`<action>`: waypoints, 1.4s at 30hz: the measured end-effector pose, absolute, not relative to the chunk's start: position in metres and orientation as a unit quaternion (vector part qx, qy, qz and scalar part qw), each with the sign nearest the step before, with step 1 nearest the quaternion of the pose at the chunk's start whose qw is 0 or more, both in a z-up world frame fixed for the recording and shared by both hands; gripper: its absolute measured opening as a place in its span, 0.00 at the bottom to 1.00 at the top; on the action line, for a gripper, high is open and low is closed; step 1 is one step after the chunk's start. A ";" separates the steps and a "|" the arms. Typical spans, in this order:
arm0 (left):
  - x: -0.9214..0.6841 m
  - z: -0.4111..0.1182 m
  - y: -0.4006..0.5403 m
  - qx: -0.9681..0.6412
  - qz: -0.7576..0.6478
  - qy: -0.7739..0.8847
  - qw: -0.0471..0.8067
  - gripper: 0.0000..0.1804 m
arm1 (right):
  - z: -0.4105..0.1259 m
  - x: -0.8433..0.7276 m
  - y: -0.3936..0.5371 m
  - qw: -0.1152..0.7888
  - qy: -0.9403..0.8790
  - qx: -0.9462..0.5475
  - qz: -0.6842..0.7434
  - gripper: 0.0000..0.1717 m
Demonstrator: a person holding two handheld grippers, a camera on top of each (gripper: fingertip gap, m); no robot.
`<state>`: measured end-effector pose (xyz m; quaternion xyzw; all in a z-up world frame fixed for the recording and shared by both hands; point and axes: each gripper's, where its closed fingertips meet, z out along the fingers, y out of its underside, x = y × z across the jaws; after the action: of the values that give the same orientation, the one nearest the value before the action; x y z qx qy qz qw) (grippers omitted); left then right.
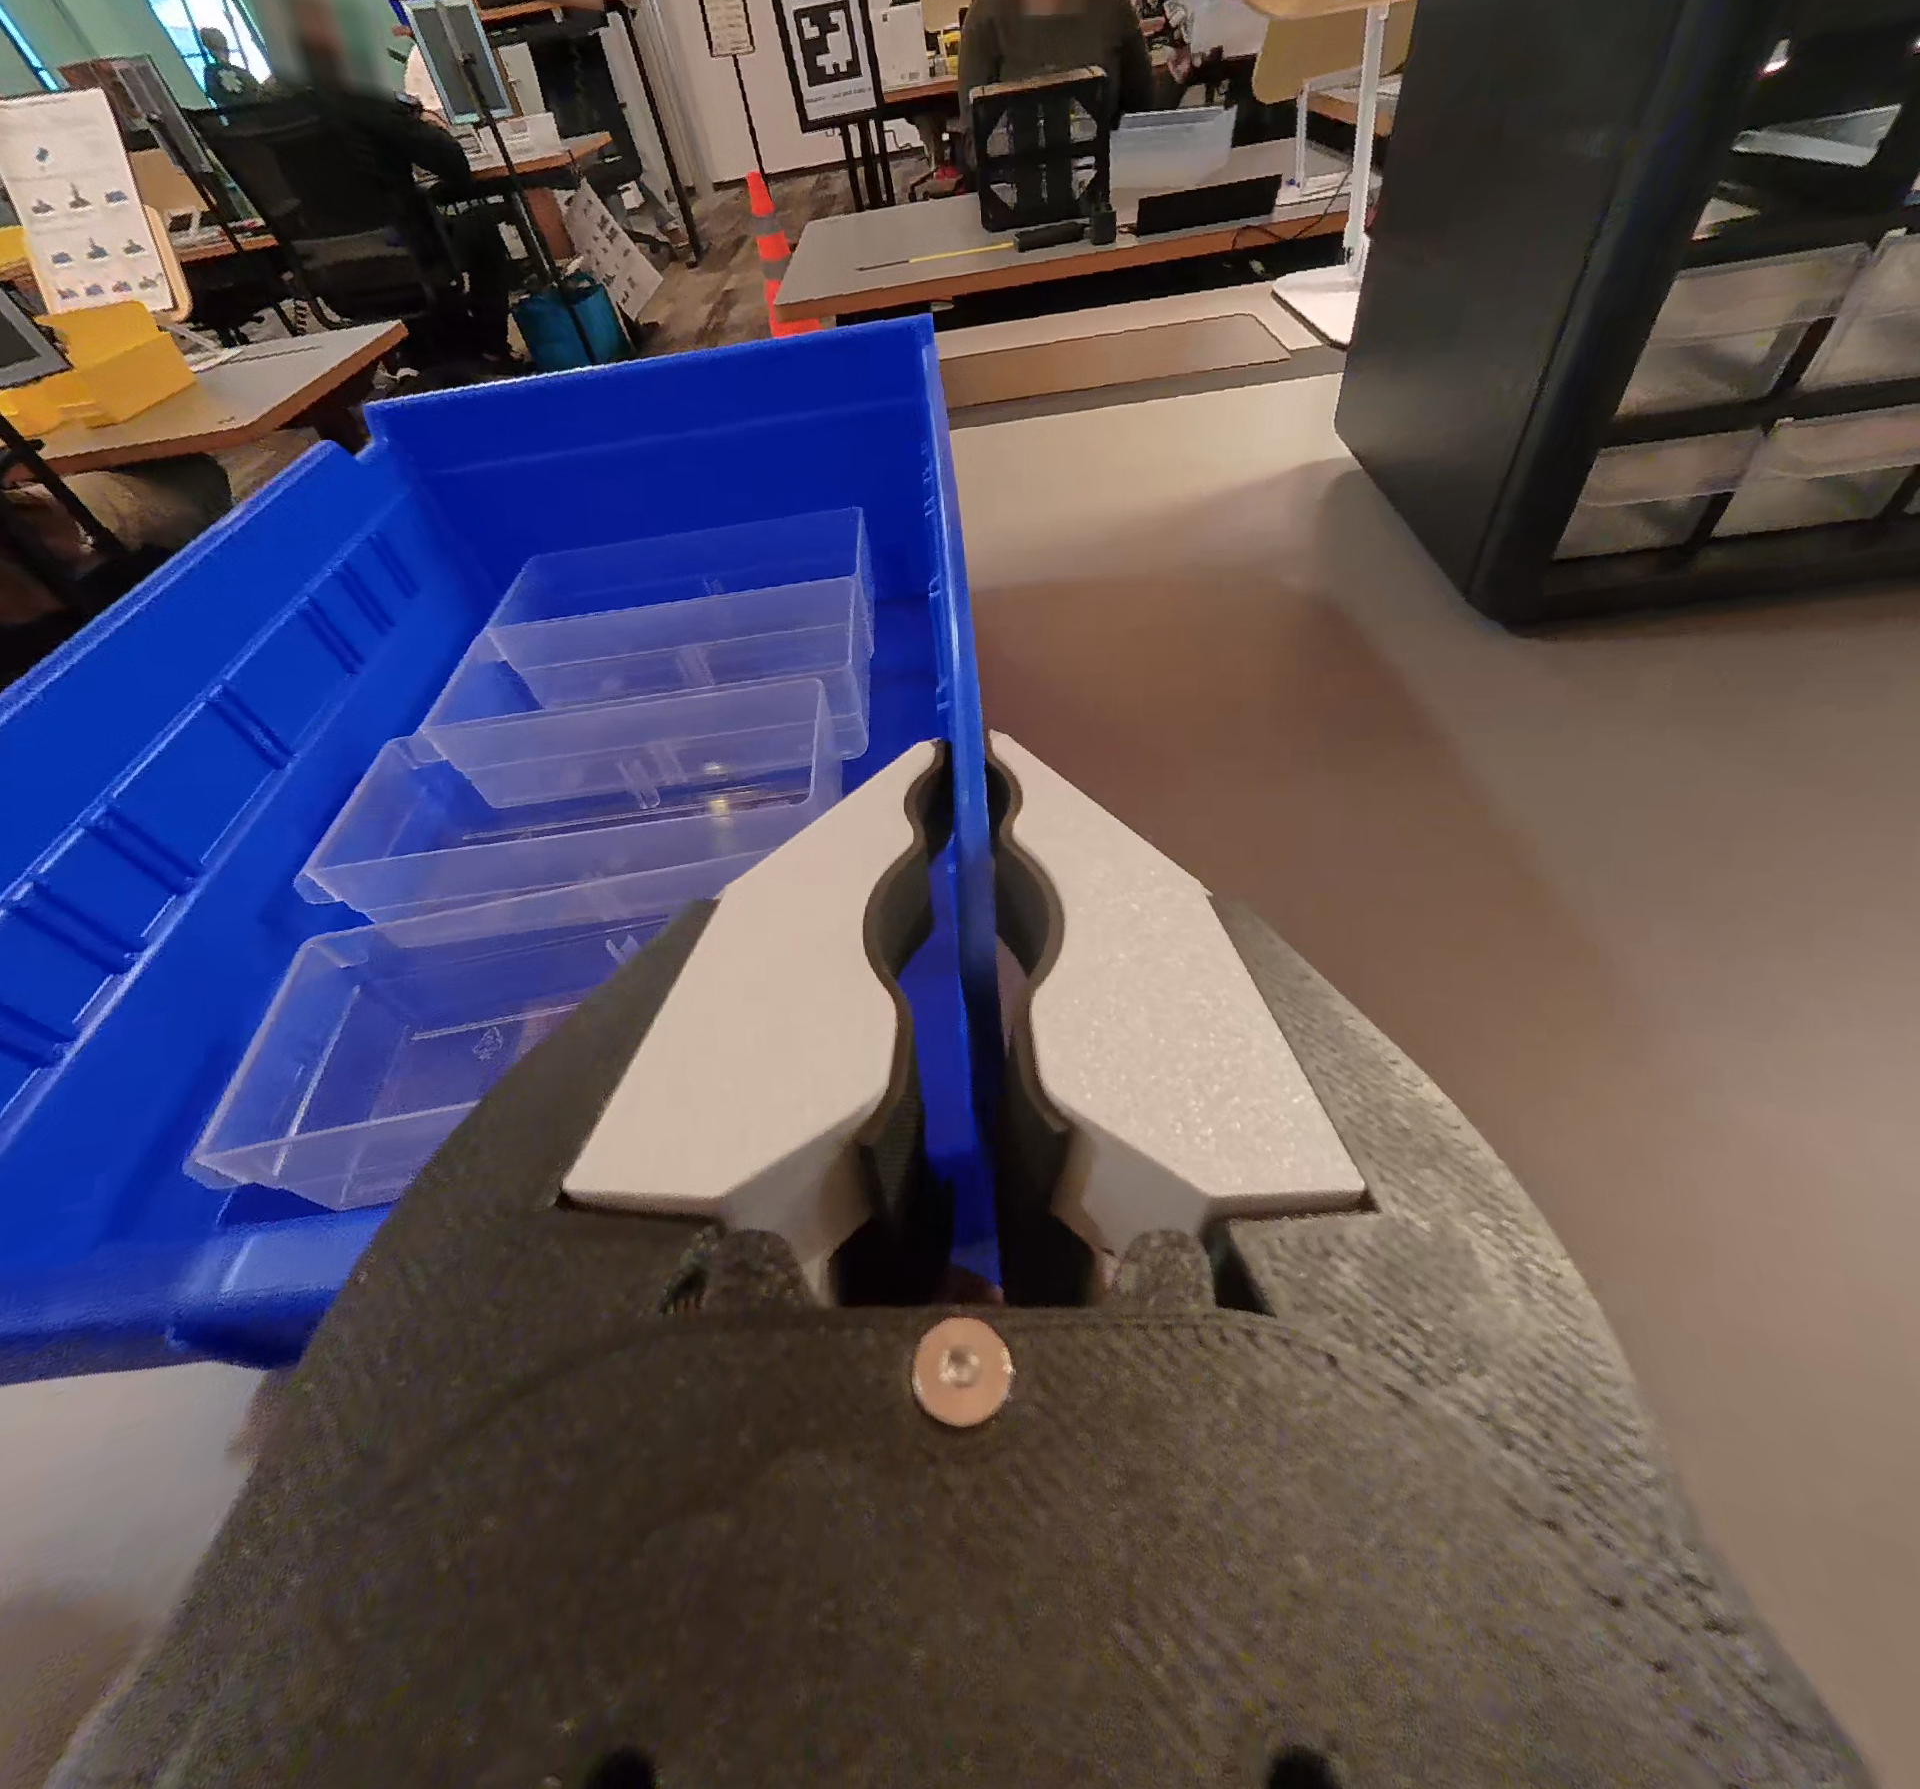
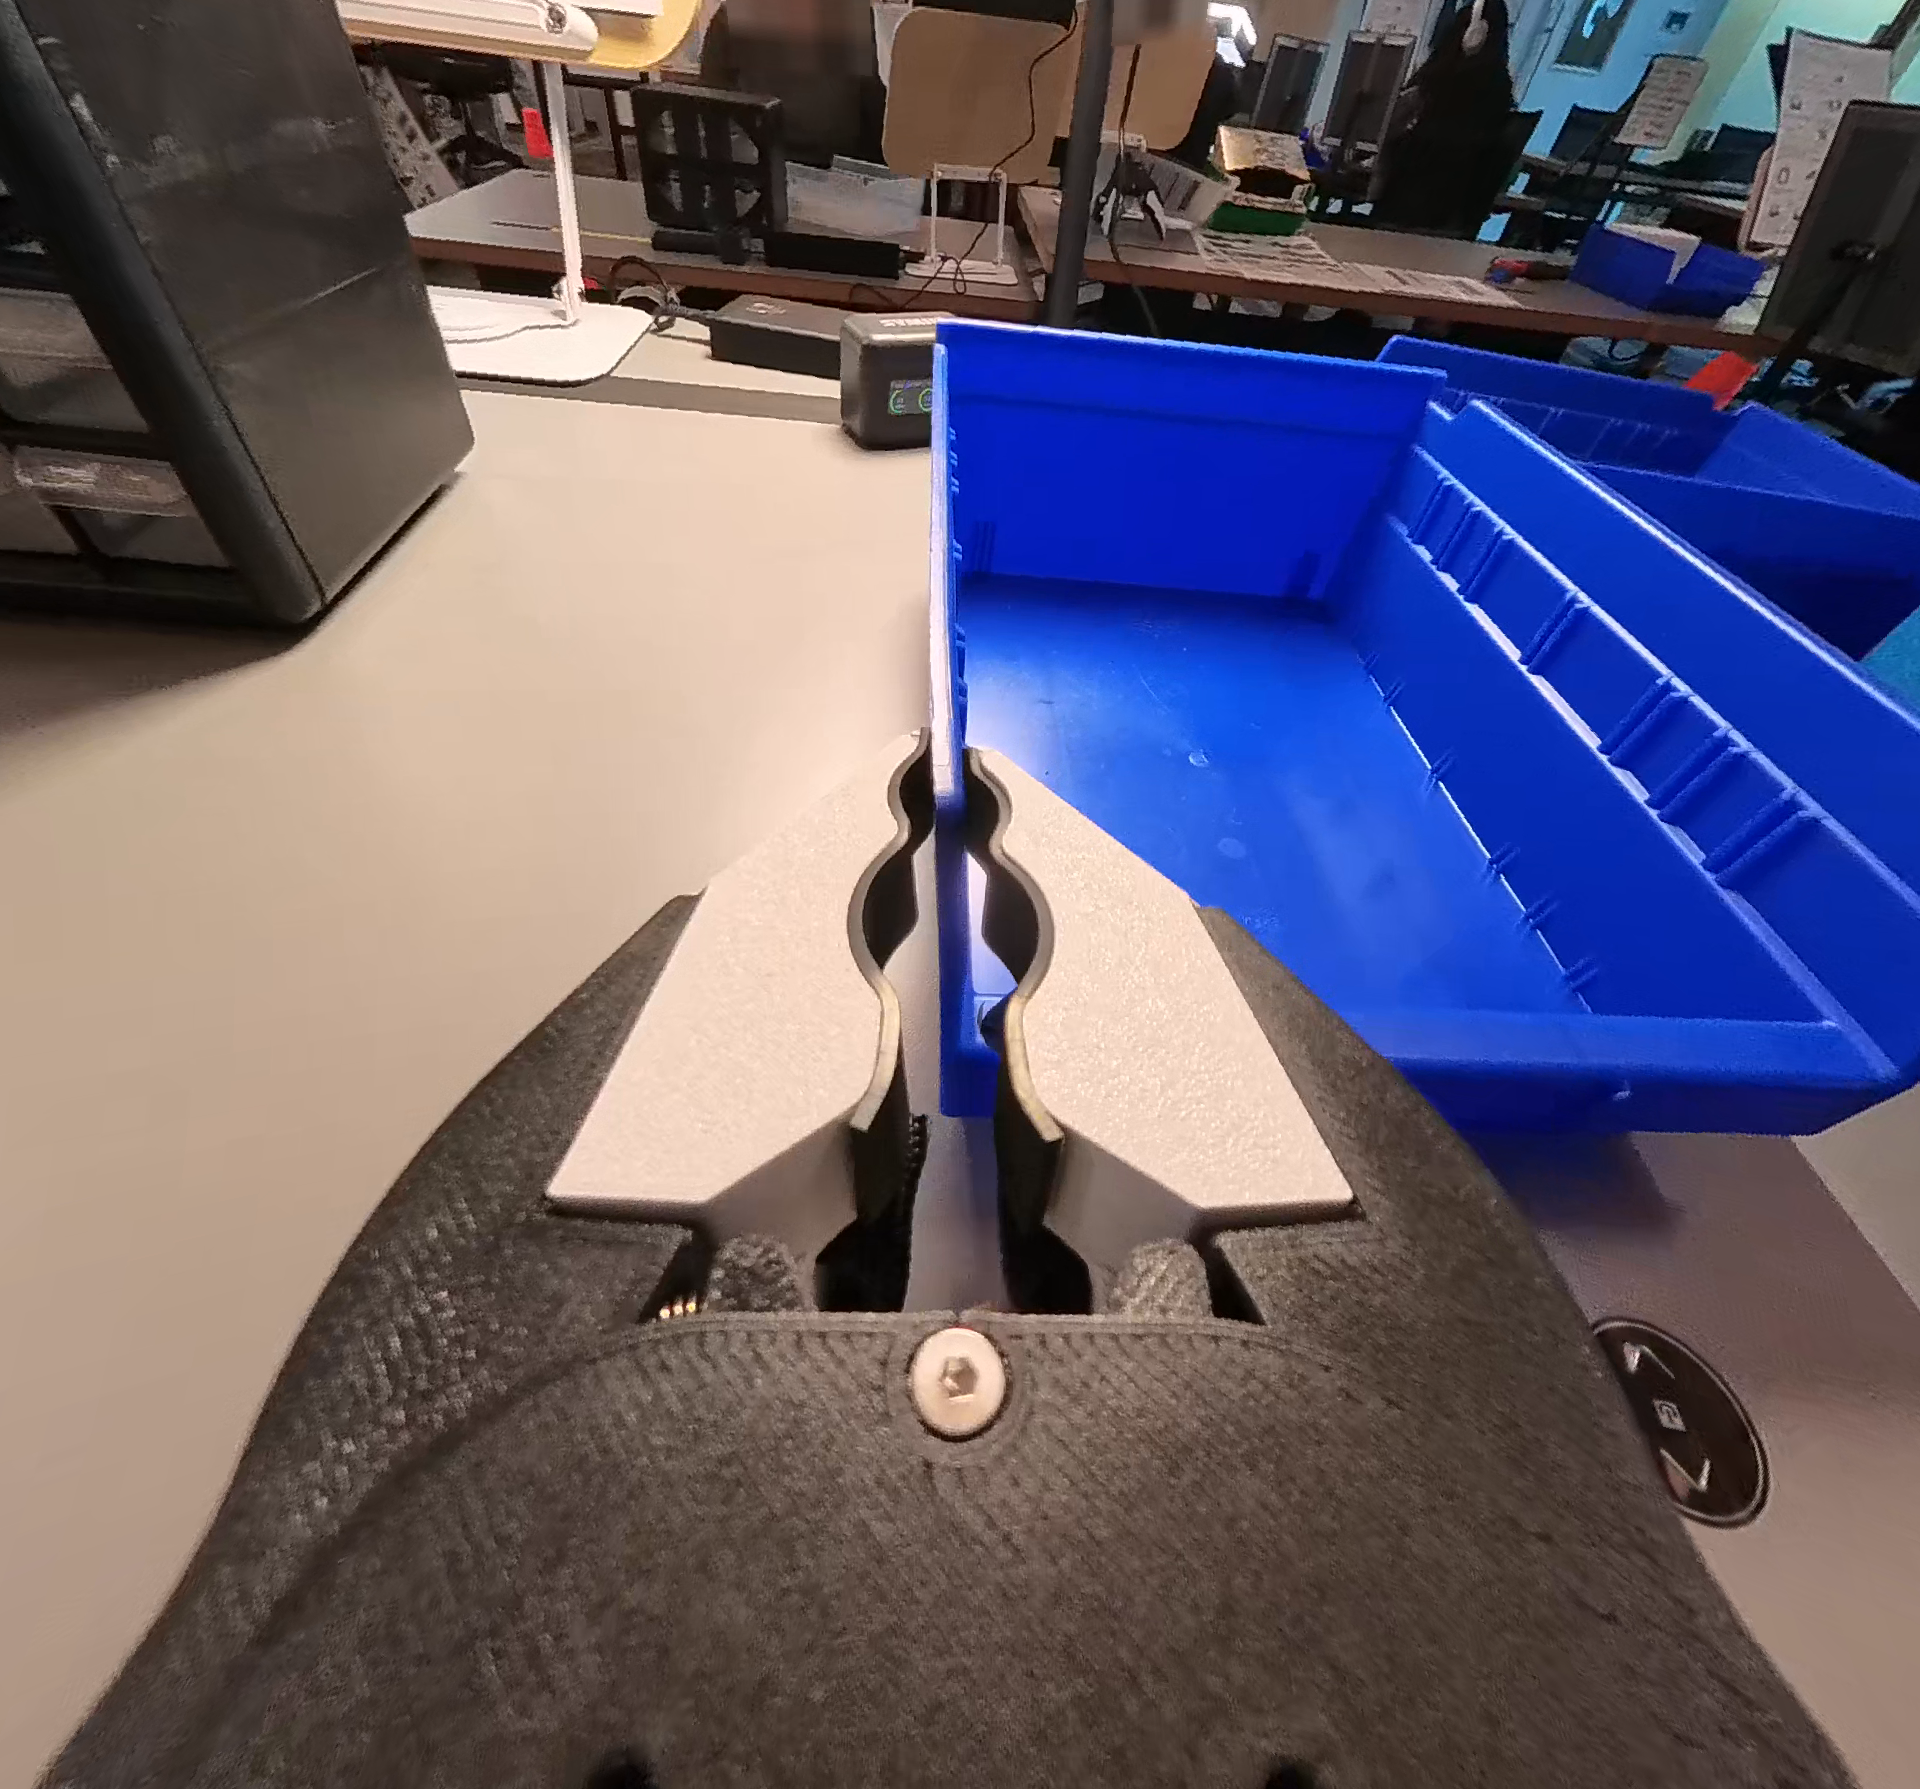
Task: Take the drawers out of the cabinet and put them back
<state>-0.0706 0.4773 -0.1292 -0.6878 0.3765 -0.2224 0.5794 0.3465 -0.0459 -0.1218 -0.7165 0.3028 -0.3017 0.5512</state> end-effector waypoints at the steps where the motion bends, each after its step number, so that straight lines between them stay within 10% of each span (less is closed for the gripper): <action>1: -0.071 -0.129 0.479 -0.688 -0.226 0.375 0.579 0.01 | -0.122 0.348 -0.046 0.551 0.303 -0.716 -0.302 0.04; 14: -0.069 -0.130 0.484 -0.688 -0.250 0.372 0.571 0.02 | -0.121 0.349 -0.046 0.560 0.302 -0.711 -0.299 0.04; 22: -0.081 -0.093 0.465 -0.655 -0.277 0.337 0.617 0.20 | -0.078 0.306 -0.051 0.607 0.256 -0.680 -0.322 0.24; 42: 0.094 -0.009 0.454 -0.564 -0.411 0.407 0.589 0.26 | 0.031 0.234 0.196 0.774 -0.041 -0.619 -0.130 0.24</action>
<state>0.0938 0.4544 -0.0087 -0.5645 0.4066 -0.4106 0.5895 0.2336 0.1961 0.0309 -0.6189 -0.0408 -0.1299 0.7736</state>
